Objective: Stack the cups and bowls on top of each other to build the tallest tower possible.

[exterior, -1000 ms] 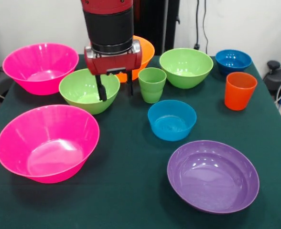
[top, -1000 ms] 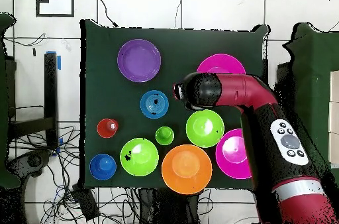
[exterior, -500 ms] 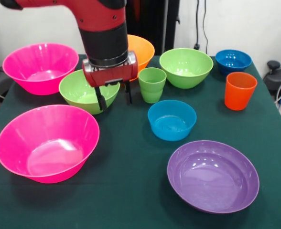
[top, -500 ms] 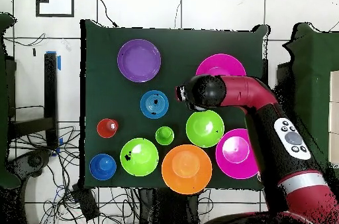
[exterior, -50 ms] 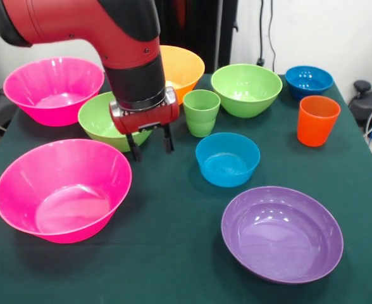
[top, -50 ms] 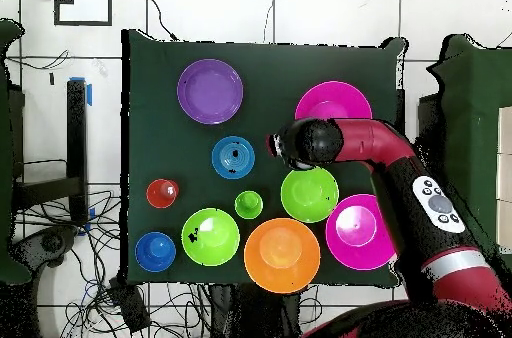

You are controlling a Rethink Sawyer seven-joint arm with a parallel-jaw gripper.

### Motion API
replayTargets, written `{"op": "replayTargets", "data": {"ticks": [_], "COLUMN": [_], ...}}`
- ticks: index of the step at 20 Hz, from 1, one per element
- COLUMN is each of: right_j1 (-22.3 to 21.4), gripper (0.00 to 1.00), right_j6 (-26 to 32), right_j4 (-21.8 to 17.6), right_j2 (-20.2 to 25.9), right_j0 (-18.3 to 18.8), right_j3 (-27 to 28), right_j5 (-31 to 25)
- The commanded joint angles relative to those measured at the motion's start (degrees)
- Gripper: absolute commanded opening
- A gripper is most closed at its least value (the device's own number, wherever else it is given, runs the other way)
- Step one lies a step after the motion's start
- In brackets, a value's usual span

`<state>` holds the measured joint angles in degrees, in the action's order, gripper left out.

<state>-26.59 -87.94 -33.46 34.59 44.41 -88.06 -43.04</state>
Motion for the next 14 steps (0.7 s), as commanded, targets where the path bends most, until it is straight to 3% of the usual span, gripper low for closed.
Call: {"op": "replayTargets", "data": {"ticks": [1, 14], "right_j1": [1.5, -4.8], "gripper": [1.00, 1.00], "right_j6": [22.9, 23.2], "right_j4": [-5.9, -5.1], "right_j2": [4.9, 6.7], "right_j0": [0.2, -1.9], "right_j3": [3.6, 3.7], "right_j5": [-3.9, -11.5]}}
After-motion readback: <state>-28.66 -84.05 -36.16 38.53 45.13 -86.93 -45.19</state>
